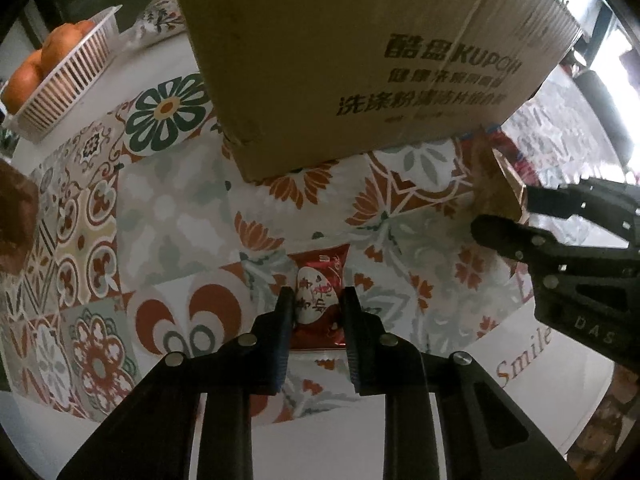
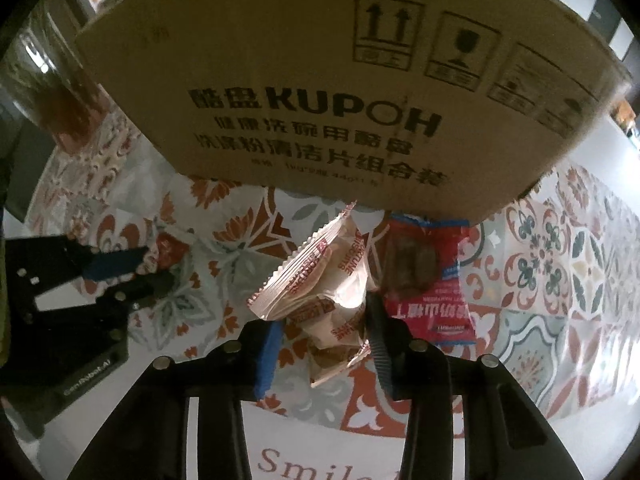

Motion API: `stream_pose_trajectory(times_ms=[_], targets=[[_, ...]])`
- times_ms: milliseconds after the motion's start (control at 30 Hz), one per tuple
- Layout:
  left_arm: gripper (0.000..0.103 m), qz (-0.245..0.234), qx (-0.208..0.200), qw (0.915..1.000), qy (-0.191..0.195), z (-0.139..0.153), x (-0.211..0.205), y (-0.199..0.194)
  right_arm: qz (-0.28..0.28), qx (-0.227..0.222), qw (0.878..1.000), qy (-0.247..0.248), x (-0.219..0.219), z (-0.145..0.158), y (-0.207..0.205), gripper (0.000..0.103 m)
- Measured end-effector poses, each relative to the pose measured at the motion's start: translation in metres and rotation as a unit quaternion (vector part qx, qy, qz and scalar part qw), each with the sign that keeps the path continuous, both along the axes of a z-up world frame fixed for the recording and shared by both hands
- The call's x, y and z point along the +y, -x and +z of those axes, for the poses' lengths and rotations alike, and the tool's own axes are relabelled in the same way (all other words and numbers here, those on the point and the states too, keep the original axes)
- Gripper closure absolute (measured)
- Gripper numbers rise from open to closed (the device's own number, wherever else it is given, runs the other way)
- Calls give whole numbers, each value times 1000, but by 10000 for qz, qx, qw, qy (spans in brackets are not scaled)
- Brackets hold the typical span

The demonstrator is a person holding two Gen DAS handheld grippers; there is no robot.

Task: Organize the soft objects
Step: 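Grasp the copper pouch with the right tool while the left tool grasps the red-white packet, then carry the copper pouch with the right tool while the left tool carries the red-white packet to the box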

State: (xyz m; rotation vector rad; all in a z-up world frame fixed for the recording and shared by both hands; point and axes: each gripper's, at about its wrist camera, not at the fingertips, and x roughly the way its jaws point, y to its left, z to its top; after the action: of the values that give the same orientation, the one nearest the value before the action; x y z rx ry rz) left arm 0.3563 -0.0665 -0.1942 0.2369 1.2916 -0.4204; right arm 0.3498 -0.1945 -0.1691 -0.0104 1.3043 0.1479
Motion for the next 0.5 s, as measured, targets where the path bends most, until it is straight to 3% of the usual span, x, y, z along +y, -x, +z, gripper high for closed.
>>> stream_pose_trajectory(times_ms=[267, 500], targets=[[79, 258, -156, 9988, 374, 6, 17, 16, -258, -338, 9988, -254, -5, 14, 18, 62], [79, 449, -447, 9965, 551, 36, 17, 43, -396, -598, 9965, -428, -16, 38, 37, 62]])
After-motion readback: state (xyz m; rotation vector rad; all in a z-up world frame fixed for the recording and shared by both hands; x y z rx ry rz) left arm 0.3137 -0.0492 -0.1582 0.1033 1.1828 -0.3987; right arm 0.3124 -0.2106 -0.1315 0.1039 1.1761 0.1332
